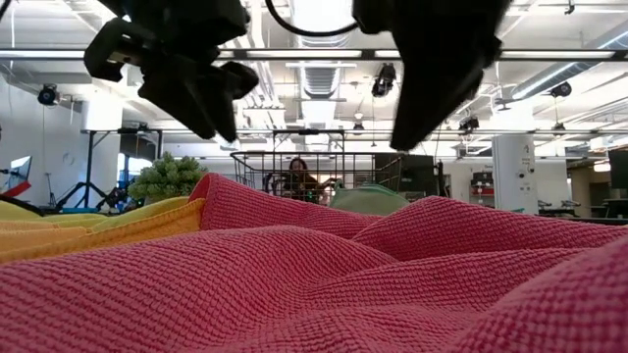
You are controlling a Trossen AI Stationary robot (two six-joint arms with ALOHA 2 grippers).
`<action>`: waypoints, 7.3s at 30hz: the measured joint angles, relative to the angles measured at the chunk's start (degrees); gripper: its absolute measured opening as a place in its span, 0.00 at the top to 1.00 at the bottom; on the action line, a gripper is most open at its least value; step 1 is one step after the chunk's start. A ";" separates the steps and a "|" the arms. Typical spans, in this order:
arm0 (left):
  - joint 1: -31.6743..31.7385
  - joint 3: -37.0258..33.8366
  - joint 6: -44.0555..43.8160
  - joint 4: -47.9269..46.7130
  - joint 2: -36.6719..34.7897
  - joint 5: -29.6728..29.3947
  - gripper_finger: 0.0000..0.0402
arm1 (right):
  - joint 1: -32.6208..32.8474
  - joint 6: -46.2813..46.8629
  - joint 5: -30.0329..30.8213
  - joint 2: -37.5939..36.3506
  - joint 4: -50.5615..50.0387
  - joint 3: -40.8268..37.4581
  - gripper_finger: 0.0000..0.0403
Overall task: Fold microfiber towels
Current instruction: Put the green folded towel into the wire basket
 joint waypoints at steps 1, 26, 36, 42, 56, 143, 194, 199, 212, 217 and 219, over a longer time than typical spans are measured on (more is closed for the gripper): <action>-0.49 0.06 0.23 1.65 0.97 -0.07 0.64 | 0.33 0.28 0.29 0.00 0.11 -0.69 0.60; -2.38 -0.16 1.42 24.50 18.53 -3.81 0.61 | -1.87 -0.97 1.63 0.61 17.62 -9.30 0.61; -2.22 -0.16 4.77 25.90 22.42 -4.09 0.61 | -2.13 -1.50 1.17 1.72 20.24 -10.23 0.62; -2.18 -0.05 5.64 26.29 23.65 -6.93 0.61 | -2.11 -1.47 1.15 1.84 20.60 -10.23 0.62; -1.26 -0.99 4.64 28.74 23.87 -11.65 0.98 | -2.97 -1.91 1.85 1.84 20.37 -10.23 0.62; 0.73 4.16 -0.15 8.35 0.44 -15.09 1.00 | -7.01 5.95 1.82 -7.67 -0.18 2.02 0.97; 25.20 27.41 8.98 -1.12 2.15 -30.50 1.00 | -43.80 -44.39 -6.47 -7.54 -5.28 27.64 0.97; 28.54 27.41 10.75 -0.07 5.95 -29.89 1.00 | -48.28 -45.40 -10.74 -7.54 -0.34 20.72 0.97; 34.44 27.41 15.83 5.41 13.83 -24.60 1.00 | -54.36 -55.44 -12.44 -7.52 18.07 6.70 0.97; 36.59 27.41 17.64 8.87 15.08 -24.44 1.00 | -57.33 -60.96 -14.67 -7.52 21.11 5.77 0.97; 36.74 27.41 17.50 6.89 15.09 -22.95 1.00 | -58.18 -62.08 -18.79 -7.52 20.46 4.68 0.97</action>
